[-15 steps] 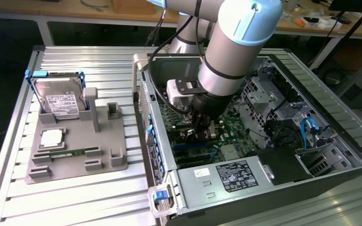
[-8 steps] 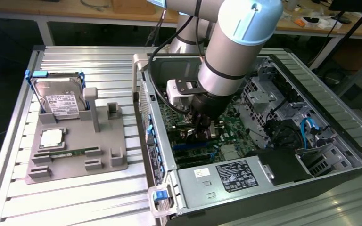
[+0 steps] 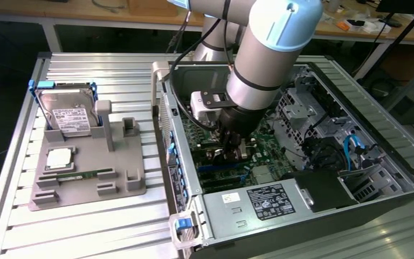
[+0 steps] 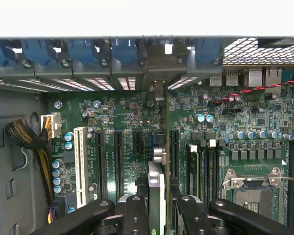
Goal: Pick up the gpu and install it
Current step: 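Insert the gpu into the slot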
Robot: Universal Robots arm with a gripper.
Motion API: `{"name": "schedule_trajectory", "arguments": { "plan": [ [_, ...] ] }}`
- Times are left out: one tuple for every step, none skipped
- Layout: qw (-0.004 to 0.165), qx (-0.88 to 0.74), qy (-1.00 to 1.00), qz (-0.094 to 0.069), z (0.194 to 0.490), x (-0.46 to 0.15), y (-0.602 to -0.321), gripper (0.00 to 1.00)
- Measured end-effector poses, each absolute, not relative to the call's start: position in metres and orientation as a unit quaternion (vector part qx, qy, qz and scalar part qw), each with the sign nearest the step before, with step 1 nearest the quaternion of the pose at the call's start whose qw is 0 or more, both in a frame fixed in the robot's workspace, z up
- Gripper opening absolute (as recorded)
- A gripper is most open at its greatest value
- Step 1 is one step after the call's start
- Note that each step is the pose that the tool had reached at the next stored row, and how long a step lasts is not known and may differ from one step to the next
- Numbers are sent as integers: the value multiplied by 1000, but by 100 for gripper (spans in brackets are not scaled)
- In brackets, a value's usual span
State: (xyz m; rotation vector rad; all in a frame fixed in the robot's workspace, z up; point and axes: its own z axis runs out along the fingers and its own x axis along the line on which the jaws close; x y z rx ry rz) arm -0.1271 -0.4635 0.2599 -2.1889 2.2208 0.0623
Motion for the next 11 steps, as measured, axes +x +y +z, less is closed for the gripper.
{"name": "schedule_trajectory", "arguments": {
  "plan": [
    [11,-702,712,20,260,-127,-463,27],
    [11,-702,712,20,260,-127,-463,27],
    [11,-702,712,20,260,-127,-463,27],
    [11,-702,712,20,260,-127,-463,27],
    [11,-702,712,20,260,-127,-464,27],
    [11,-702,712,20,260,-127,-464,27],
    [11,-702,712,20,260,-127,-464,27],
    [11,-702,712,20,260,-127,-464,27],
    [11,-702,712,20,260,-127,-464,27],
    [11,-702,712,20,260,-127,-464,27],
    [11,-702,712,20,260,-127,-464,27]
  ]
}}
